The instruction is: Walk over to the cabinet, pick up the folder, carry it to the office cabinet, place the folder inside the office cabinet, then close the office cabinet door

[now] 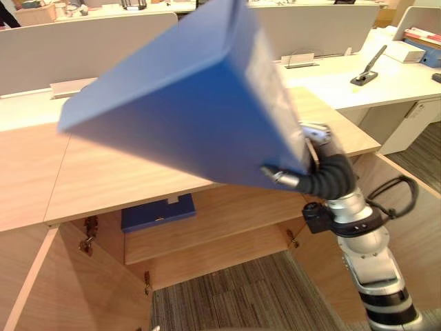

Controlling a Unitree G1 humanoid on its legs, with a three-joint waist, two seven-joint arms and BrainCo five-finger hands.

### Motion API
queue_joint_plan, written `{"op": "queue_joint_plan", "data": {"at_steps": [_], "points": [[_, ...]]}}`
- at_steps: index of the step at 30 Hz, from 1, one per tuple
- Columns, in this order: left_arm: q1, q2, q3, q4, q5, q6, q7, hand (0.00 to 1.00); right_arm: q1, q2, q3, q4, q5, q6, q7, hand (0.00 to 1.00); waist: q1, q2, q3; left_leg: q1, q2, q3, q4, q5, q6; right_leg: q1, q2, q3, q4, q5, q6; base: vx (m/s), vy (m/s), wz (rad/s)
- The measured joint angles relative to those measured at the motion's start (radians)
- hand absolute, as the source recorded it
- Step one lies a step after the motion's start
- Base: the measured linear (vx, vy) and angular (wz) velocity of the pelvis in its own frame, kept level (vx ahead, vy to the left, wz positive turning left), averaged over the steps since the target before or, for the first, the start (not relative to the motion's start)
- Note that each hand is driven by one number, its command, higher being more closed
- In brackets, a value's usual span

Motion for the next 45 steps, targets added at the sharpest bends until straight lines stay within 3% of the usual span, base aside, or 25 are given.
{"op": "queue_joint_plan", "data": {"at_steps": [6,11,12,13,14,16,18,20,23,28,35,39,42,45], "points": [[0.01,0.029,-0.053,0.039,-0.032,-0.011,-0.029,0.0,-0.097,-0.116,0.111,0.146,-0.025,-0.038,-0.017,1.0,0.024,-0.006,0.009,-0.001,-0.013,-0.005,0.018,-0.017,0.001,-0.001,-0.015,0.0,0.003,0.005,0.008,-0.04,0.023,-0.02],[0.01,0.047,-0.095,0.054,-0.051,-0.011,-0.032,0.0,-0.271,-0.186,0.28,0.182,-0.182,-0.062,-0.047,1.0,0.056,-0.003,0.025,-0.008,-0.004,-0.001,0.083,-0.064,0.001,-0.002,-0.022,0.016,0.011,0.002,0.018,-0.03,0.017,-0.17],[0.009,0.052,-0.102,0.051,-0.051,-0.011,-0.035,0.0,-0.297,-0.202,0.307,0.182,-0.211,-0.064,-0.049,1.0,0.069,-0.003,0.025,-0.017,0.002,0.003,0.105,-0.074,0.002,-0.003,-0.032,-0.019,0.011,-0.015,0.011,-0.02,-0.004,-0.31],[0.009,0.056,-0.106,0.05,-0.051,-0.011,-0.037,0.0,-0.33,-0.216,0.332,0.182,-0.248,-0.066,-0.049,1.0,0.091,-0.004,0.028,-0.021,0.011,0.017,0.13,-0.081,0.003,-0.014,-0.073,-0.154,0.051,-0.024,0.004,-0.01,0.01,-0.24],[0.009,0.065,-0.11,0.054,-0.052,-0.008,-0.038,0.0,-0.342,-0.22,0.348,0.182,-0.266,-0.066,-0.049,1.0,0.105,-0.009,0.026,-0.036,0.017,0.016,0.156,-0.091,0.004,-0.029,-0.097,-0.213,0.087,-0.023,0.002,0.0,0.035,-0.14],[0.008,0.077,-0.119,0.053,-0.052,-0.006,-0.039,0.0,-0.357,-0.221,0.352,0.172,-0.285,-0.071,-0.049,1.0,0.114,-0.023,0.032,-0.055,0.026,-0.001,0.197,-0.108,0.006,-0.054,-0.106,-0.237,0.147,-0.041,0.011,0.01,-0.002,0.1],[0.009,0.088,-0.119,0.054,-0.052,0.003,-0.04,0.0,-0.359,-0.226,0.358,0.163,-0.288,-0.071,-0.049,1.0,0.128,-0.037,0.037,-0.067,0.025,-0.011,0.209,-0.112,0.006,-0.082,-0.129,-0.263,0.215,-0.099,0.01,-0.02,-0.031,0.13],[0.011,0.099,-0.119,0.054,-0.051,0.006,-0.039,0.0,-0.358,-0.248,0.36,0.154,-0.291,-0.069,-0.048,1.0,0.133,-0.061,0.039,-0.066,0.015,-0.021,0.212,-0.112,0.006,-0.099,-0.155,-0.289,0.28,-0.121,0.009,-0.02,-0.015,0.16],[0.013,0.106,-0.111,0.054,-0.05,0.007,-0.035,0.0,-0.357,-0.249,0.371,0.137,-0.289,-0.046,-0.048,1.0,0.134,-0.085,0.039,-0.063,0.018,-0.028,0.208,-0.11,0.004,-0.092,-0.138,-0.29,0.267,-0.106,0.023,0.0,-0.007,0.02],[0.008,0.104,-0.085,0.053,-0.024,0.009,-0.022,0.0,-0.355,-0.249,0.372,0.119,-0.273,-0.019,-0.047,1.0,0.125,-0.095,0.037,-0.051,0.032,-0.034,0.192,-0.107,0.001,-0.03,-0.115,-0.31,0.152,-0.057,0.036,0.0,0.009,0.03],[-0.018,0.099,-0.076,0.053,-0.029,0.013,0.005,0.0,-0.314,-0.232,0.291,0.073,-0.191,-0.006,-0.037,1.0,0.116,-0.111,0.023,-0.05,0.021,-0.04,0.112,-0.062,-0.003,-0.011,-0.094,-0.334,0.054,-0.004,0.032,0.01,-0.011,0.06],[-0.025,0.089,-0.07,0.056,-0.029,0.013,0.015,0.0,-0.315,-0.177,0.247,0.078,-0.08,0.04,-0.018,1.0,0.102,-0.112,0.02,-0.046,0.016,-0.044,0.085,-0.049,-0.002,0.003,-0.085,-0.338,0.013,0.019,0.034,0.01,-0.008,0.02],[-0.033,0.083,-0.063,0.078,-0.031,0.017,0.016,0.0,-0.315,-0.137,0.216,0.109,0.041,0.087,0.012,1.0,0.089,-0.104,0.021,-0.025,0.01,-0.043,0.066,-0.047,-0.002,0.023,-0.085,-0.337,0.0,0.023,0.035,0.0,0.0,0.0],[-0.037,0.08,-0.059,0.08,-0.06,0.025,0.016,0.0,-0.315,-0.102,0.199,0.116,0.223,0.101,0.037,1.0,0.083,-0.099,0.021,-0.015,0.007,-0.041,0.058,-0.045,-0.002,0.031,-0.086,-0.337,-0.005,0.024,0.034,0.0,0.0,0.0]]}}
